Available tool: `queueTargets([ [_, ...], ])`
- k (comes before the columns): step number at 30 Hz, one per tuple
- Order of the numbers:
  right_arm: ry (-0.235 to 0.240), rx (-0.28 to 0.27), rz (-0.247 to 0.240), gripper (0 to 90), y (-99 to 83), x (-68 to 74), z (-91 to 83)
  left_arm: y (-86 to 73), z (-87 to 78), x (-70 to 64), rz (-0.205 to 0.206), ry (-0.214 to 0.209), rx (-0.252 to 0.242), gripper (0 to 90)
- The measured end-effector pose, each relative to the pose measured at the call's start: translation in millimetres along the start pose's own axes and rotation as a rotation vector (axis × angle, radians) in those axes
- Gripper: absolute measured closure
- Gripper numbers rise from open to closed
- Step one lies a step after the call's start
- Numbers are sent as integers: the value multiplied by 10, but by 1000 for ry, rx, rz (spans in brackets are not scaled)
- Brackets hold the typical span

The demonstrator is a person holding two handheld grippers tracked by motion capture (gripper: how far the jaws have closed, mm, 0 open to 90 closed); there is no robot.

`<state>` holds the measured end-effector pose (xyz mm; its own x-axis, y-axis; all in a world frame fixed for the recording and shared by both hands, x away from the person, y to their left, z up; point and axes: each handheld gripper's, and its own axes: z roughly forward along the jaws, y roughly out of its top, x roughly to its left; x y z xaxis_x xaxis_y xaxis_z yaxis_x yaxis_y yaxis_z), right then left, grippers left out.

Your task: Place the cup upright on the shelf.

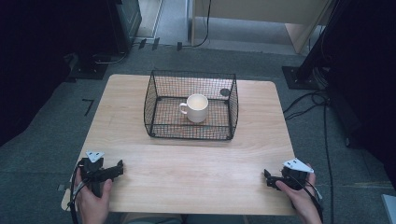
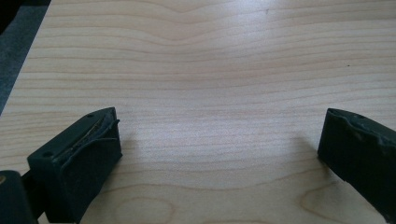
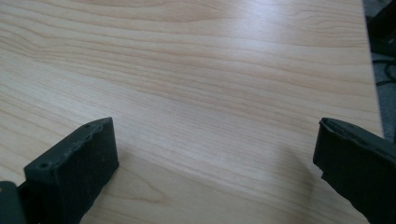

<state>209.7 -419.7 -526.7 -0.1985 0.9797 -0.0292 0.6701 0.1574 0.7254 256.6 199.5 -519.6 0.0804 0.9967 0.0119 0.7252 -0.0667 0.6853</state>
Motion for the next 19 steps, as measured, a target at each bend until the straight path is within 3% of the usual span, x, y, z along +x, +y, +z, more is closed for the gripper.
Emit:
queueTargets([
  [6, 53, 23, 27, 0, 34, -8, 47, 8, 9, -28, -13, 9, -1, 0],
  [19, 54, 22, 27, 0, 33, -7, 47, 8, 8, -28, -13, 9, -1, 0],
])
